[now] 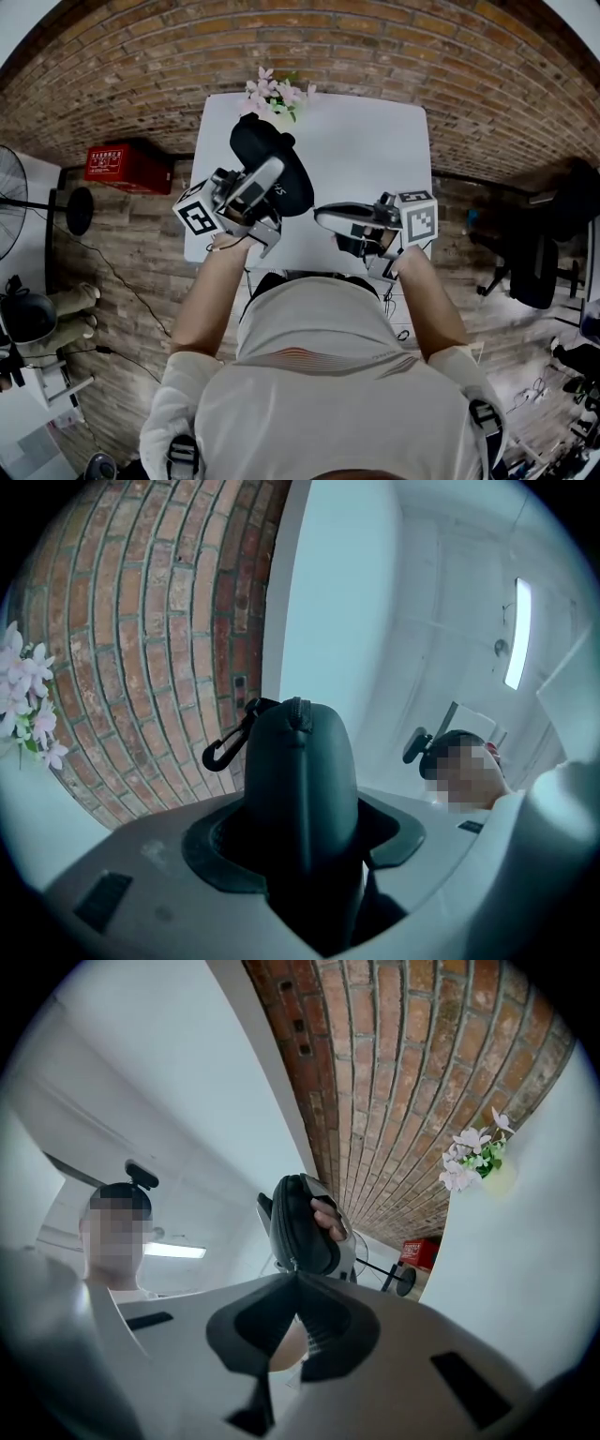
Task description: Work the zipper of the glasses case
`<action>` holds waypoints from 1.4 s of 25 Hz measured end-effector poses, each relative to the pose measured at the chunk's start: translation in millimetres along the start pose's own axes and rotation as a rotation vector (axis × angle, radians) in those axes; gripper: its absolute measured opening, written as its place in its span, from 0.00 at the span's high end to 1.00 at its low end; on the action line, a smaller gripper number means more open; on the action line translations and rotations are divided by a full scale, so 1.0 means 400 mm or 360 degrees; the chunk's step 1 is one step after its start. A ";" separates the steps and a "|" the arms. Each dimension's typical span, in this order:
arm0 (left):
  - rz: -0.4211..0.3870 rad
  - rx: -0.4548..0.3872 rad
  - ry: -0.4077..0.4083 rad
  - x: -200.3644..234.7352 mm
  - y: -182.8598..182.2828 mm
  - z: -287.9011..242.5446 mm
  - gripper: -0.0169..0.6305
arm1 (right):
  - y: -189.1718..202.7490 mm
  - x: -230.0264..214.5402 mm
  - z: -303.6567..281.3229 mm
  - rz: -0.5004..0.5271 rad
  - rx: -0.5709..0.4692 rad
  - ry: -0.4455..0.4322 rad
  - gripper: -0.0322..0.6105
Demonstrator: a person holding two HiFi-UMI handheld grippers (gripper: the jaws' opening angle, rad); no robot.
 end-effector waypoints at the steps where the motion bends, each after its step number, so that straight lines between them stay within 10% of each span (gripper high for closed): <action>1: 0.0029 -0.0035 -0.0014 0.001 -0.003 -0.004 0.58 | -0.001 -0.001 -0.002 -0.0005 -0.0010 -0.0010 0.87; 23: 0.0290 -0.0373 -0.0329 0.048 0.016 0.015 0.58 | 0.015 -0.037 -0.026 -0.0019 -0.0081 -0.0029 0.86; 29: 0.0023 -0.0168 -0.0414 0.034 -0.003 0.035 0.58 | -0.016 -0.053 0.031 0.0275 -0.0257 0.0268 0.84; 35: -0.0688 0.0364 -0.0733 0.020 -0.030 0.055 0.58 | -0.109 0.005 0.118 0.0829 -0.0582 0.0757 0.88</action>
Point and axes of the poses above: the fingertips, and each gripper's own axes: z backward along the fingers, x to its left, y out of its underside, the point moved 6 cm from there along z, backward along the fingers, and after that the axes turned 14 degrees about -z, right-handed, at the moved point
